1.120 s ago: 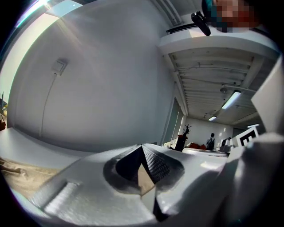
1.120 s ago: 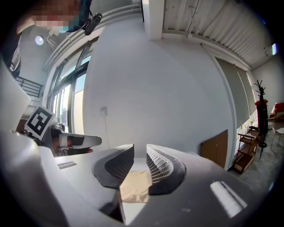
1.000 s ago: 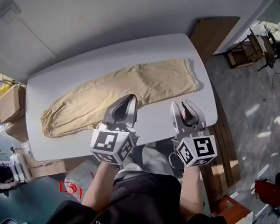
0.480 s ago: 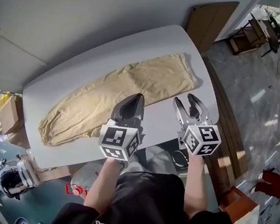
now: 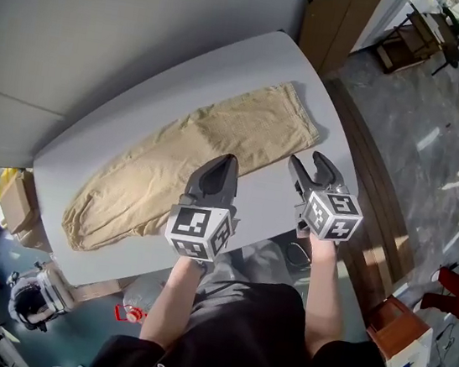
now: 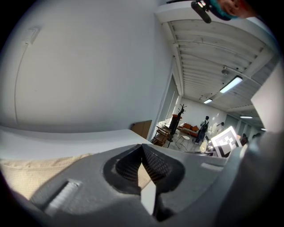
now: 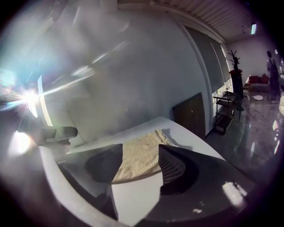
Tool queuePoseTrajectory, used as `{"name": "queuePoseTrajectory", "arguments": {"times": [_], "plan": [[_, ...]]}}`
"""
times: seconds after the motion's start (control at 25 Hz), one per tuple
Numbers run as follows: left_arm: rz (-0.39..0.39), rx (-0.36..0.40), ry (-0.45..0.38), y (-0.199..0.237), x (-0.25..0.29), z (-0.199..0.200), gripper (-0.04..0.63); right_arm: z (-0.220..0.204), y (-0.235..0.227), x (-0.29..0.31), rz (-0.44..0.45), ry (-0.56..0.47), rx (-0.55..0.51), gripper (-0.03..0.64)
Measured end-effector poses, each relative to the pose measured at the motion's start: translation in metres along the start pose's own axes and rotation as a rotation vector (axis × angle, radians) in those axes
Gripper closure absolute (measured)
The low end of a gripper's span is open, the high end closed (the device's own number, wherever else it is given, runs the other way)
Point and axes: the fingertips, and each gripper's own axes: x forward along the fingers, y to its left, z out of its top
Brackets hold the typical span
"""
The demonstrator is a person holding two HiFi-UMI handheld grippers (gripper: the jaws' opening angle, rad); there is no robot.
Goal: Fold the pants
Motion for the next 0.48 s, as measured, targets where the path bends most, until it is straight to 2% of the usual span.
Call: {"name": "queuePoseTrajectory", "arguments": {"times": [0.28, 0.48], "plan": [[-0.002, 0.006, 0.048, -0.001, 0.022, -0.008, 0.591, -0.020, -0.034, 0.030, -0.061, 0.041, 0.106, 0.334], [-0.014, 0.000, 0.068, -0.005, 0.035, -0.013, 0.591, -0.035, -0.057, 0.048, -0.111, 0.110, 0.182, 0.316]]}}
